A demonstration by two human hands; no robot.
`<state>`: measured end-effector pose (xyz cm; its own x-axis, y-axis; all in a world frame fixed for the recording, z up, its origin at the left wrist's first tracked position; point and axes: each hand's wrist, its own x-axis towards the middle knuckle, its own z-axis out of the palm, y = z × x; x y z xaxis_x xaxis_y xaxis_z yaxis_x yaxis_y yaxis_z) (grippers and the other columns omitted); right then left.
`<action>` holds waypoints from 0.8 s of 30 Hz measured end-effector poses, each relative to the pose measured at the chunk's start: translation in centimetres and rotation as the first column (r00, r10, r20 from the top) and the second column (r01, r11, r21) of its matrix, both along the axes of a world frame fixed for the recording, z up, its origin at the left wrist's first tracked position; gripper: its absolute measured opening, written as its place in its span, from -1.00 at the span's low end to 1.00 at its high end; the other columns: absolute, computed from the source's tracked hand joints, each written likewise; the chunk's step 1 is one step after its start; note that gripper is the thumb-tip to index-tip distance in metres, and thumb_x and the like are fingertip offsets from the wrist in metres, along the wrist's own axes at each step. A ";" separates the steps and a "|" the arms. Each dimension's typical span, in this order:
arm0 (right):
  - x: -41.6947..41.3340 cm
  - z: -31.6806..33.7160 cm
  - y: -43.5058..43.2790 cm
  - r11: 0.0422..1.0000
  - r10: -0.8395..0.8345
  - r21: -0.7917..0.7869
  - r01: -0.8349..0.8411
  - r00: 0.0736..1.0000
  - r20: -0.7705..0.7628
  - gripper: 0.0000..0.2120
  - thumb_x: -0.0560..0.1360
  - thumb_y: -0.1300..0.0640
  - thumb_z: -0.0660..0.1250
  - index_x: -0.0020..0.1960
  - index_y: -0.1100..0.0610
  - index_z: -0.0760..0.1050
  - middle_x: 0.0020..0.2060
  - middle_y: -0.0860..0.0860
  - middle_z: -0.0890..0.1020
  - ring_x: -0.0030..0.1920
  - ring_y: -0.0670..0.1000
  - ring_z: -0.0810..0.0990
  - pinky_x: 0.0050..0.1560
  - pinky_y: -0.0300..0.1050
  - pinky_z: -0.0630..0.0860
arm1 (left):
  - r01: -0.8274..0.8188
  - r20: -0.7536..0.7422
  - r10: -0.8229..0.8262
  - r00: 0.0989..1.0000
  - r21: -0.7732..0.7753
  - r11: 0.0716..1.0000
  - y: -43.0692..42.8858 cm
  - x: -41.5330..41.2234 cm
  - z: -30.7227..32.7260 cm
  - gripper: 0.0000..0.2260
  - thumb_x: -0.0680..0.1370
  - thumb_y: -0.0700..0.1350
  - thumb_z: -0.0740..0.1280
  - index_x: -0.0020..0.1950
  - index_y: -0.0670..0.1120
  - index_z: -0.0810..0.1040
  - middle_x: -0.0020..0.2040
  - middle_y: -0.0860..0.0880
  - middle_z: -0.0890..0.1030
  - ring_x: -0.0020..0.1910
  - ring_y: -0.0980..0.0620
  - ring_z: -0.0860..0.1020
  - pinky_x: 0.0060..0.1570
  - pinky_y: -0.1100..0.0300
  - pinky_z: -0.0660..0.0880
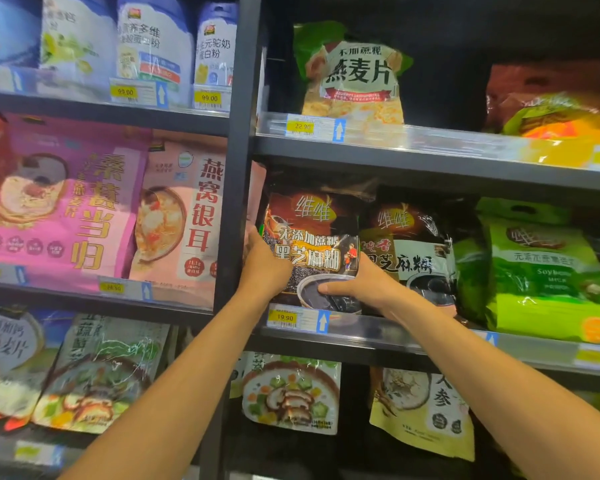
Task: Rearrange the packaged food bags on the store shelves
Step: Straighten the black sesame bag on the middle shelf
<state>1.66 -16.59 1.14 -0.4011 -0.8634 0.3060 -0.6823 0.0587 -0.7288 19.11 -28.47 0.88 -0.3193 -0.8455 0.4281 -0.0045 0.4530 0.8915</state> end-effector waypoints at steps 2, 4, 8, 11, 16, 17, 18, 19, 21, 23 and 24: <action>-0.3 -0.3 -0.7 0.999 -0.045 -0.007 0.045 0.998 -0.038 -0.07 0.05 -0.30 0.73 0.33 -0.13 0.46 0.16 -0.14 0.68 0.14 -0.07 0.68 0.23 0.05 0.61 | -0.033 0.006 0.033 0.999 -0.064 0.997 0.3 0.1 -0.2 -0.16 0.50 -0.21 0.48 0.64 0.05 0.07 0.57 -0.11 0.32 0.53 -0.18 0.35 0.43 -0.26 0.41; -1.5 -0.8 -1.6 0.999 -0.052 -0.013 0.051 0.997 -0.063 0.08 -0.04 -0.41 0.69 0.39 -0.13 0.42 0.21 -0.14 0.65 0.19 -0.03 0.65 0.26 0.08 0.58 | -0.041 0.003 0.041 0.999 -0.082 0.996 0.5 0.1 -0.5 -0.10 0.52 -0.16 0.49 0.66 0.09 -0.04 0.62 -0.10 0.23 0.57 -0.18 0.29 0.45 -0.27 0.38; -0.2 -0.1 -0.5 1.000 -0.025 0.006 0.026 0.992 -0.125 -0.31 0.29 -0.10 0.68 0.36 -0.04 0.53 0.18 -0.13 0.68 0.15 -0.11 0.63 0.14 -0.14 0.53 | -0.085 0.010 0.089 0.996 -0.204 0.975 1.0 0.3 -1.1 -0.13 0.53 -0.14 0.49 0.65 0.13 -0.01 0.64 -0.08 0.18 0.60 -0.19 0.22 0.47 -0.29 0.34; 0.2 -0.1 -0.3 0.998 -0.061 0.018 0.064 0.989 -0.134 -0.32 0.23 -0.23 0.68 0.29 -0.08 0.59 0.12 -0.16 0.71 0.11 -0.12 0.66 0.18 -0.06 0.58 | -0.097 0.054 0.119 0.991 -0.307 0.947 1.6 0.6 -1.3 -0.11 0.51 -0.12 0.51 0.65 0.10 -0.01 0.65 -0.06 0.14 0.61 -0.17 0.19 0.47 -0.27 0.36; -0.1 -0.4 -0.8 0.990 -0.138 -0.025 0.135 0.977 -0.161 -0.29 0.17 -0.30 0.66 0.24 -0.09 0.59 0.05 -0.16 0.71 0.04 -0.10 0.67 -0.09 -0.17 0.56 | -0.081 0.219 0.185 0.958 -0.412 0.908 2.4 1.7 -2.4 0.07 0.47 0.04 0.55 0.68 0.02 -0.19 0.69 -0.09 -0.02 0.65 -0.17 0.10 0.52 -0.20 0.31; 0.1 -0.4 -0.6 0.991 -0.131 -0.032 0.128 0.978 -0.162 -0.35 0.21 -0.26 0.67 0.22 -0.08 0.60 0.04 -0.16 0.71 0.04 -0.09 0.67 -0.08 -0.17 0.56 | -0.080 0.251 0.191 0.949 -0.393 0.916 2.5 1.8 -2.5 0.10 0.48 0.04 0.55 0.67 -0.02 -0.24 0.69 -0.12 -0.04 0.65 -0.18 0.08 0.55 -0.18 0.27; 0.1 -0.3 -0.7 0.992 -0.122 -0.040 0.117 0.978 -0.168 -0.38 0.23 -0.24 0.67 0.21 -0.08 0.61 0.03 -0.16 0.72 0.04 -0.09 0.67 -0.06 -0.15 0.57 | -0.084 0.275 0.199 0.941 -0.378 0.922 2.8 1.8 -2.4 0.11 0.49 0.03 0.55 0.67 -0.06 -0.28 0.69 -0.14 -0.05 0.66 -0.18 0.06 0.57 -0.15 0.23; 0.4 -0.3 -0.6 0.992 -0.127 -0.033 0.123 0.977 -0.170 -0.39 0.23 -0.24 0.66 0.20 -0.08 0.61 0.02 -0.16 0.72 0.04 -0.08 0.67 -0.04 -0.13 0.58 | -0.089 0.288 0.206 0.935 -0.371 0.924 3.0 1.8 -2.4 0.11 0.49 0.03 0.55 0.66 -0.08 -0.29 0.69 -0.15 -0.05 0.66 -0.19 0.05 0.57 -0.14 0.21; 0.7 -0.3 -0.7 0.986 -0.167 -0.030 0.164 0.970 -0.178 -0.30 0.16 -0.31 0.66 0.22 -0.08 0.59 0.03 -0.15 0.71 0.03 -0.08 0.66 -0.03 -0.11 0.57 | -0.100 0.285 0.213 0.934 -0.365 0.926 3.2 1.8 -2.2 0.11 0.49 0.01 0.55 0.66 -0.11 -0.28 0.69 -0.17 -0.04 0.66 -0.20 0.04 0.58 -0.15 0.19; 0.2 -0.6 -1.0 0.982 -0.188 -0.024 0.187 0.965 -0.184 -0.04 -0.04 -0.52 0.58 0.25 -0.09 0.56 0.06 -0.16 0.69 0.05 -0.07 0.66 -0.01 -0.09 0.59 | -0.110 0.276 0.222 0.935 -0.371 0.922 3.4 1.9 -2.3 0.10 0.49 0.01 0.55 0.67 -0.13 -0.26 0.69 -0.17 -0.04 0.66 -0.19 0.03 0.59 -0.13 0.17; -0.2 -0.8 -1.2 0.980 -0.197 -0.028 0.195 0.960 -0.199 0.06 -0.12 -0.60 0.51 0.26 -0.10 0.54 0.06 -0.17 0.69 0.06 -0.06 0.67 0.01 -0.07 0.62 | -0.112 0.268 0.224 0.937 -0.376 0.920 3.5 1.9 -2.4 0.10 0.49 0.01 0.55 0.67 -0.13 -0.25 0.69 -0.16 -0.04 0.66 -0.18 0.03 0.59 -0.12 0.17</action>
